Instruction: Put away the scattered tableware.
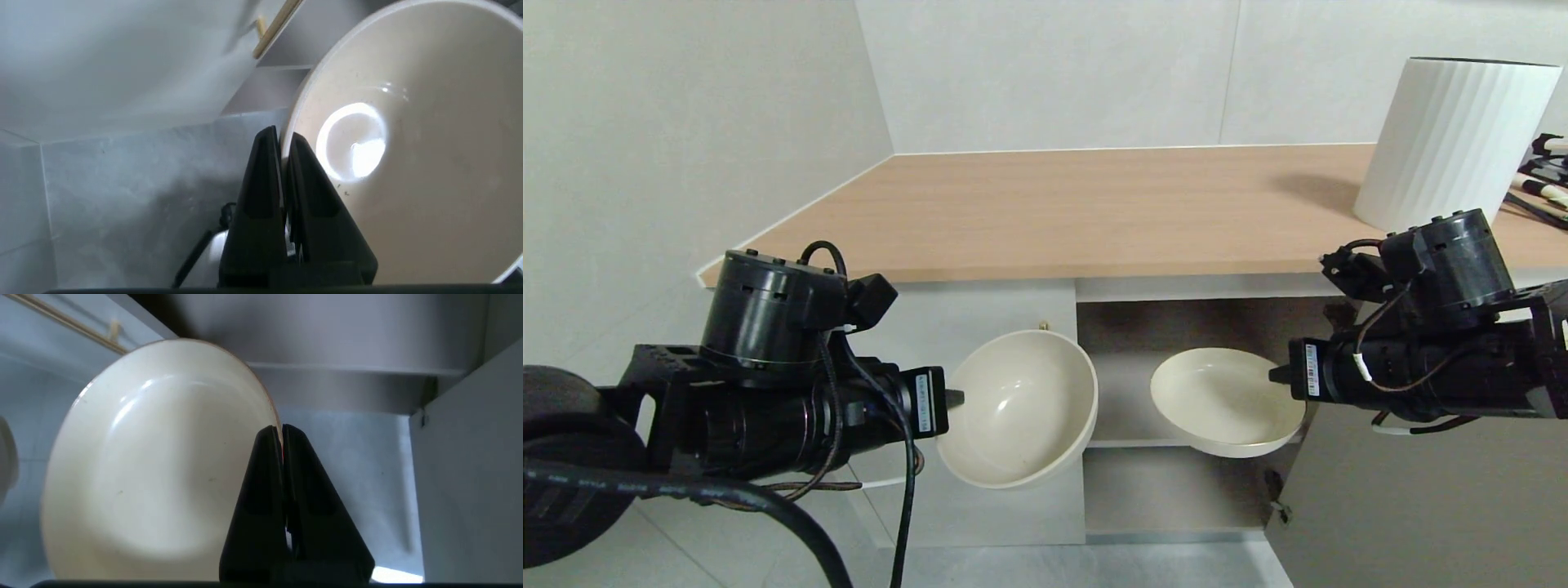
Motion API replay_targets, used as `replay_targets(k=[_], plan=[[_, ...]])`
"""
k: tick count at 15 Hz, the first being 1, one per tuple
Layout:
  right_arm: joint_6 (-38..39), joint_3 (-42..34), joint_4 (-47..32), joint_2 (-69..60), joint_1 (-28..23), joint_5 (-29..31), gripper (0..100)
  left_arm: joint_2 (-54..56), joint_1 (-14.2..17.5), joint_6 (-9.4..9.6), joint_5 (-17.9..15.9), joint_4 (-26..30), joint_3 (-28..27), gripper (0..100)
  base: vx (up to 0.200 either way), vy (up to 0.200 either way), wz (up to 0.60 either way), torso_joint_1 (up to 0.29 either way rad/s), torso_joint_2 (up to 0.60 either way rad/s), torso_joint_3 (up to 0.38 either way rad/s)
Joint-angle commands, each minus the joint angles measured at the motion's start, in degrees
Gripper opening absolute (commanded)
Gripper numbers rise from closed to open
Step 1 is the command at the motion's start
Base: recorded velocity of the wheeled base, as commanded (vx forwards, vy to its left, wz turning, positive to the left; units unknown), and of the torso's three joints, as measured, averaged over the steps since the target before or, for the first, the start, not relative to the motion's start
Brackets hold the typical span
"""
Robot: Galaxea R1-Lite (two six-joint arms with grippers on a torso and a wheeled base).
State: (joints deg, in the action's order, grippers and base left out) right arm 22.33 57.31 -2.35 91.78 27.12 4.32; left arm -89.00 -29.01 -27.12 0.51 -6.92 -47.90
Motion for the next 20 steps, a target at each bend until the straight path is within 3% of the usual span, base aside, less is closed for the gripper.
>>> replay_targets(k=[1, 5, 14, 20], plan=[[0.0, 0.0, 0.0, 0.2, 0.0, 0.0, 0, -0.1, 0.0, -0.03, 0.0, 0.0, 0.0, 0, 0.0, 0.0, 0.0, -0.124, 0.45, 0.31], [0.0, 0.0, 0.0, 0.5, 0.0, 0.0, 0, -0.6, -0.5, -0.03, 0.1, 0.0, 0.1, 0, 0.0, 0.0, 0.0, -0.084, 0.38, 0.283], [-1.2, 0.1, 2.1, 7.1, 0.0, 0.1, 0, -1.0, -1.0, -0.03, -0.2, 0.1, 0.3, 0, 0.0, 0.0, 0.0, -0.006, 0.02, 0.015], [-0.4, 0.6, 20.5, 27.4, -2.2, 4.5, 0, -4.2, -2.1, -0.03, -0.2, -0.1, -0.4, 0, 0.0, 0.0, 0.0, 0.0, 0.0, 0.0]])
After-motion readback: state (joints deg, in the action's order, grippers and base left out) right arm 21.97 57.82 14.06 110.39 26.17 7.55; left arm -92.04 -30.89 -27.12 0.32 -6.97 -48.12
